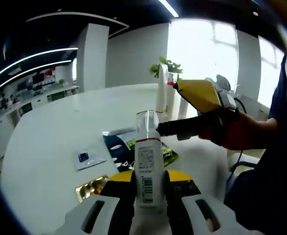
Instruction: Arrange the skincare products in the storage area until every visible bottle or jar stands upright without overlapping.
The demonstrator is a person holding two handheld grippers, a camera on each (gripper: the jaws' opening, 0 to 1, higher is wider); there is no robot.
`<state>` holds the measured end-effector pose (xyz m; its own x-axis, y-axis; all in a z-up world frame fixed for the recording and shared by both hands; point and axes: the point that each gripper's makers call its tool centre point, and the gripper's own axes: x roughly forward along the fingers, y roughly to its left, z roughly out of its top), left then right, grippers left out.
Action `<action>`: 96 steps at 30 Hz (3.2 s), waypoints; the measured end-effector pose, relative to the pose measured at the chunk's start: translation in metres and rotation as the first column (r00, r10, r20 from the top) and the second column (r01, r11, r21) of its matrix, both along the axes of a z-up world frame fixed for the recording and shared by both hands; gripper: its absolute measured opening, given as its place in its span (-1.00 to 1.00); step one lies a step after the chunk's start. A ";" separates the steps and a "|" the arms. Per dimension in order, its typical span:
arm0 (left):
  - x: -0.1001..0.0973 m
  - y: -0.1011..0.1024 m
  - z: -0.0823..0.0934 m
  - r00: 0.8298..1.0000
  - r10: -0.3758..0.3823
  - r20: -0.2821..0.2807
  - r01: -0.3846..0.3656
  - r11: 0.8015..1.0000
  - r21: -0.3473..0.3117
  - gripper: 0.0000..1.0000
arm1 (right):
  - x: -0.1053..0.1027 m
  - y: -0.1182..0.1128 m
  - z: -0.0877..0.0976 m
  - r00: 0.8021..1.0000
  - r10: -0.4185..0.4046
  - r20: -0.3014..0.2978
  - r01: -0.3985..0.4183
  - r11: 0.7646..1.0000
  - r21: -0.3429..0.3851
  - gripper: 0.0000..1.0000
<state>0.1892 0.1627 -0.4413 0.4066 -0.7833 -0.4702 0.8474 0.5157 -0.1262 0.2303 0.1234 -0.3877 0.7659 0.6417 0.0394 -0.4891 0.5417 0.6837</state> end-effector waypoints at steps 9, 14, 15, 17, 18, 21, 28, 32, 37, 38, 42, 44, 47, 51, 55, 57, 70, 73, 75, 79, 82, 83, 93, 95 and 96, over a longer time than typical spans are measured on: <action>0.003 0.000 0.004 0.999 0.018 0.029 -0.018 1.000 0.006 -0.56 | -0.005 0.012 -0.003 0.999 0.008 -0.042 -0.006 0.999 0.051 0.97; 0.012 0.007 0.012 0.992 0.056 0.110 -0.060 0.998 0.030 -0.56 | -0.006 0.014 0.002 0.997 0.016 -0.073 -0.006 0.991 0.132 0.70; 0.013 0.007 0.013 0.992 0.057 0.116 -0.061 0.998 0.033 -0.56 | -0.006 0.014 0.003 0.997 0.016 -0.072 -0.006 0.991 0.136 0.64; 0.016 0.009 0.016 0.986 0.059 0.158 -0.070 0.996 0.063 -0.56 | -0.005 0.015 0.004 0.997 0.015 -0.069 -0.005 0.990 0.143 0.53; 0.017 0.010 0.017 0.982 0.059 0.180 -0.074 0.994 0.078 -0.56 | -0.005 0.015 0.005 0.998 0.014 -0.068 -0.004 0.989 0.147 0.48; 0.020 0.010 0.020 0.975 0.065 0.213 -0.086 0.992 0.087 -0.56 | -0.004 0.016 0.010 0.998 0.010 -0.057 0.000 0.985 0.172 0.25; 0.021 0.011 0.021 0.973 0.057 0.226 -0.082 0.991 0.104 -0.56 | -0.002 0.017 0.011 0.998 0.002 -0.057 0.009 0.980 0.197 0.09; 0.022 0.012 0.020 0.969 0.056 0.241 -0.087 0.989 0.121 -0.56 | -0.002 0.015 0.010 0.998 -0.009 -0.062 0.022 0.977 0.212 -0.07; 0.023 0.013 0.018 0.961 0.048 0.272 -0.093 0.984 0.155 -0.56 | 0.000 0.012 0.010 0.998 -0.020 -0.064 0.034 0.974 0.223 -0.14; 0.023 0.013 0.018 0.960 0.048 0.275 -0.094 0.983 0.155 -0.56 | 0.001 0.013 0.010 0.997 -0.017 -0.070 0.033 0.972 0.231 -0.14; 0.023 0.013 0.019 0.955 0.043 0.294 -0.096 0.981 0.169 -0.56 | 0.001 0.012 0.011 0.997 -0.026 -0.066 0.041 0.970 0.238 -0.18; 0.023 0.013 0.020 0.950 0.043 0.309 -0.101 0.979 0.175 -0.56 | 0.000 0.012 0.013 0.998 -0.031 -0.061 0.044 0.971 0.236 -0.23; 0.024 0.013 0.021 0.943 0.043 0.331 -0.108 0.978 0.181 -0.56 | 0.000 0.013 0.015 0.998 -0.034 -0.056 0.046 0.969 0.243 -0.33; 0.024 0.012 0.021 0.933 0.038 0.357 -0.113 0.975 0.192 -0.56 | 0.000 0.011 0.020 0.997 -0.073 -0.030 0.078 0.965 0.250 -0.46; 0.025 0.012 0.025 0.925 0.040 0.378 -0.122 0.973 0.196 -0.56 | 0.002 0.010 0.021 0.996 -0.085 -0.030 0.090 0.960 0.264 -0.51; 0.025 0.012 0.026 0.920 0.040 0.389 -0.127 0.971 0.201 -0.56 | 0.003 0.009 0.020 0.995 -0.092 -0.032 0.098 0.959 0.268 -0.55; 0.024 0.007 0.034 0.875 0.011 0.485 -0.127 0.970 0.208 -0.55 | -0.005 0.002 0.028 0.991 -0.130 0.039 0.117 0.964 0.241 -0.63; 0.025 0.005 0.037 0.862 0.010 0.507 -0.120 0.975 0.186 -0.54 | -0.007 0.001 0.033 0.988 -0.141 0.063 0.124 0.966 0.227 -0.63; 0.025 0.005 0.037 0.866 0.017 0.500 -0.122 0.976 0.179 -0.54 | -0.007 0.001 0.035 0.987 -0.143 0.071 0.126 0.969 0.212 -0.63; 0.025 0.004 0.036 0.892 0.047 0.450 -0.107 0.989 0.107 -0.54 | -0.005 -0.002 0.031 0.986 -0.149 0.068 0.133 0.970 0.204 -0.64; 0.025 0.007 0.038 0.906 0.067 0.418 -0.099 0.994 0.054 -0.45 | -0.004 -0.004 0.029 0.986 -0.153 0.059 0.138 0.969 0.207 -0.64; 0.026 0.008 0.037 0.907 0.072 0.415 -0.102 0.993 0.052 -0.41 | -0.003 -0.008 0.029 0.986 -0.156 0.058 0.141 0.967 0.211 -0.64; 0.023 0.004 0.025 0.928 0.064 0.368 -0.081 0.996 0.031 -0.01 | 0.000 -0.013 0.022 0.985 -0.162 0.050 0.152 0.974 0.169 -0.64; 0.023 0.003 0.023 0.936 0.061 0.346 -0.074 0.997 0.023 0.02 | 0.000 -0.017 0.021 0.984 -0.169 0.050 0.159 0.974 0.159 -0.64; 0.023 0.002 0.022 0.937 0.055 0.345 -0.067 0.997 0.025 0.02 | 0.000 -0.019 0.021 0.984 -0.174 0.049 0.164 0.973 0.160 -0.64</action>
<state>0.2118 0.1648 -0.4189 0.5949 -0.7373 -0.3201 0.8026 0.5664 0.1870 0.2304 0.1043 -0.3663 0.8555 0.4858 0.1792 -0.4440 0.5102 0.7366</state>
